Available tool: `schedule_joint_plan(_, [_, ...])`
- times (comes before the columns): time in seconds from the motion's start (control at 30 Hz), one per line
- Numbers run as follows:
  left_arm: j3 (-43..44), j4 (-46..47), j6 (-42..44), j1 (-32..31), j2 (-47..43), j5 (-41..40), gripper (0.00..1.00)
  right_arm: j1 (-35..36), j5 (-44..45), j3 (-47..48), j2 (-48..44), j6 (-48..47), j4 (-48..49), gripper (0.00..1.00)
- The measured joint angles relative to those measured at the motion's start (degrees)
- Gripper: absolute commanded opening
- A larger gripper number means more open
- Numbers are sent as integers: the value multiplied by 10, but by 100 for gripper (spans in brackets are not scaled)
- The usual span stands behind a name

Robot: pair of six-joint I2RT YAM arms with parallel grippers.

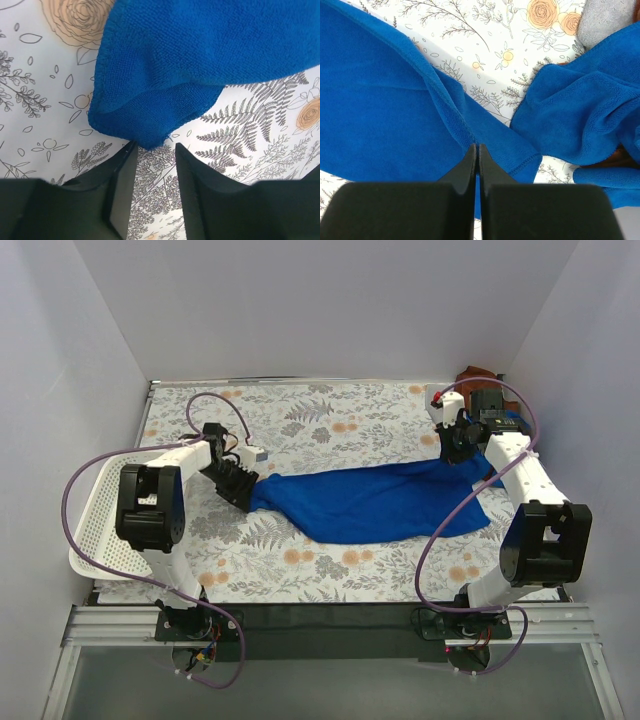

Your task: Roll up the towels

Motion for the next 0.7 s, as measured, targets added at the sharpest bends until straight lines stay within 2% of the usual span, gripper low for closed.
schedule_joint_plan(0.2, [0,10,-33,-14,-3,-24,36,0,-2,0,0,0,0,1])
schedule_joint_plan(0.47, [-35,67,-77,-54,-32,-119,15,0,-7,0,1,0,0,1])
schedule_joint_plan(0.57, [-38,78,-87,-65,-34,-155,0,0,-9,0,1,0,0,1])
schedule_joint_plan(0.7, [-30,74,-96,-67,-32,-172,0,-7,-13,1,1,4,0,1])
